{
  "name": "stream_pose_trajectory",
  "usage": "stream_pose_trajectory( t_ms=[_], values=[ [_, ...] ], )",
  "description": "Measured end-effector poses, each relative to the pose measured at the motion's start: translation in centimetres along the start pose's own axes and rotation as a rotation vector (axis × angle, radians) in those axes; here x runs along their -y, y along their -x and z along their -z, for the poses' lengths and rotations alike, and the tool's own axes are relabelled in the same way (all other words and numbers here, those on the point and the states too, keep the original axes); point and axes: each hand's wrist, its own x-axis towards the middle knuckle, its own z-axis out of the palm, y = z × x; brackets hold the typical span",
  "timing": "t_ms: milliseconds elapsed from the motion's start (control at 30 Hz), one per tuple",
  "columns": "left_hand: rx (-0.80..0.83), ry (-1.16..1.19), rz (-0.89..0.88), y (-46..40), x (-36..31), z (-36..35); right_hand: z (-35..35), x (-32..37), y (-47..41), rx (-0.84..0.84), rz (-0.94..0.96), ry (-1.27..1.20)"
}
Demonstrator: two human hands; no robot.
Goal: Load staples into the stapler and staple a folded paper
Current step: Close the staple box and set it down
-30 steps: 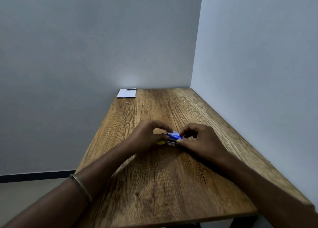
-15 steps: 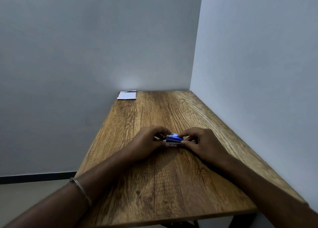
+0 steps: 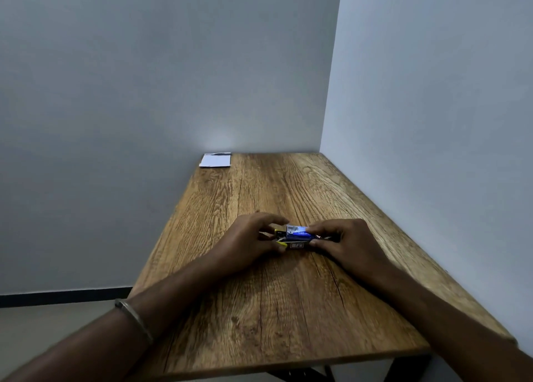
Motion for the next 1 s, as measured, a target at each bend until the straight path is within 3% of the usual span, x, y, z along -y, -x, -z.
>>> stream_pose_trajectory(
  t_ms=[500,1000],
  values=[
    [-0.026,-0.194,-0.079,-1.1,1.0,-0.8,0.0,-0.9,-0.9,-0.020,0.019,0.049],
    [-0.093,-0.436,0.001,-12.2,6.0,-2.1,-1.9,-6.7,-12.4,-0.018,-0.033,0.233]
  ],
)
